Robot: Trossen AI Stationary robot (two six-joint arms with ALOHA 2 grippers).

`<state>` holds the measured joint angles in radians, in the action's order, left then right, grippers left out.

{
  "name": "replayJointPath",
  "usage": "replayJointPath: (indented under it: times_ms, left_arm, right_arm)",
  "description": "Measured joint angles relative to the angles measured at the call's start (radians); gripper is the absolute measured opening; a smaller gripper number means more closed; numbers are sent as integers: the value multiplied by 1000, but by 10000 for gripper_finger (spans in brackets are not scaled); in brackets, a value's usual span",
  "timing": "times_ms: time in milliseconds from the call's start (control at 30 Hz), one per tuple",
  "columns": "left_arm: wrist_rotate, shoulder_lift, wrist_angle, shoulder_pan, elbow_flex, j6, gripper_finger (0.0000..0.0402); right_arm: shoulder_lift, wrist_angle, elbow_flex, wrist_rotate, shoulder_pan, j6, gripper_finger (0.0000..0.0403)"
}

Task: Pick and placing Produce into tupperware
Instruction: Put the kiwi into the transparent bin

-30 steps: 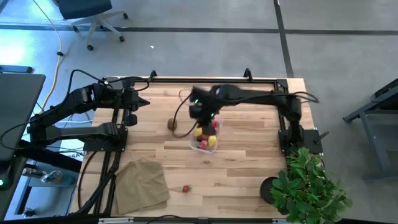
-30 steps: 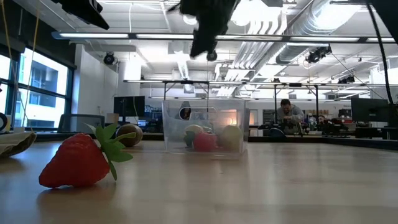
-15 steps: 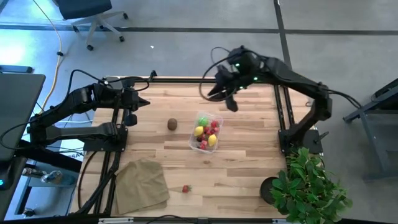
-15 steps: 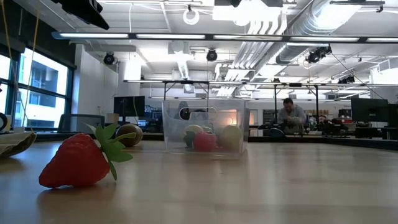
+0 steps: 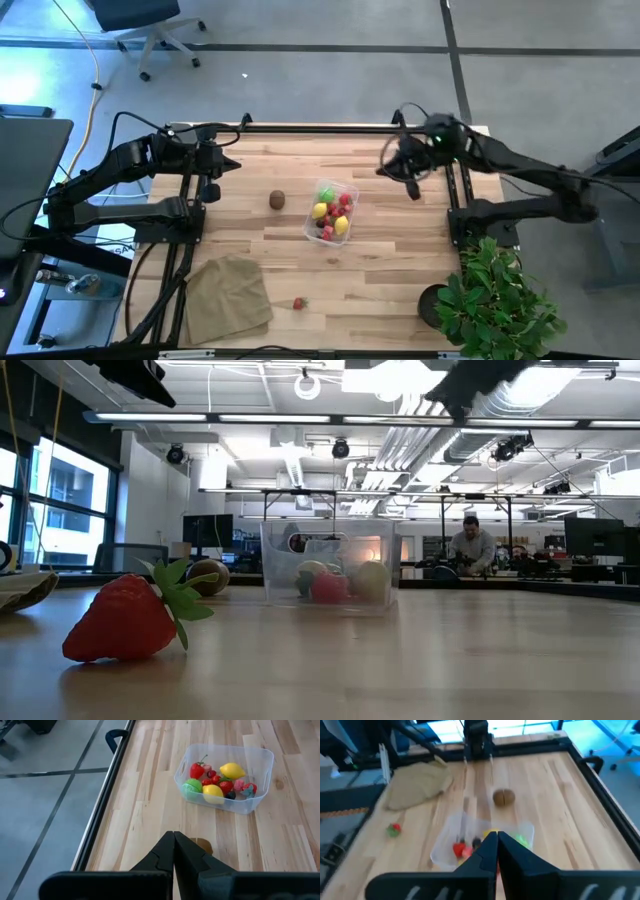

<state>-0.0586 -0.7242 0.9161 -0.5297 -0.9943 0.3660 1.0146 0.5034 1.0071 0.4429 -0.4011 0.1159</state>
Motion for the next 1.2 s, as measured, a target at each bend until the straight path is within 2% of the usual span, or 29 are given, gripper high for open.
replayJointPath:
  times_ms: [200, 467, 1200]
  left_arm:
    - [0, 0, 0, 0, 0, 0, 1]
    - [0, 0, 0, 0, 0, 0, 1]
    - [0, 0, 0, 0, 0, 0, 1]
  right_arm:
    - [-162, -54, -203, -42, 4, -19, 4]
    - [-279, -273, -389, -57, 4, -67, 5]
    - [-282, -283, -402, -59, 4, -64, 5]
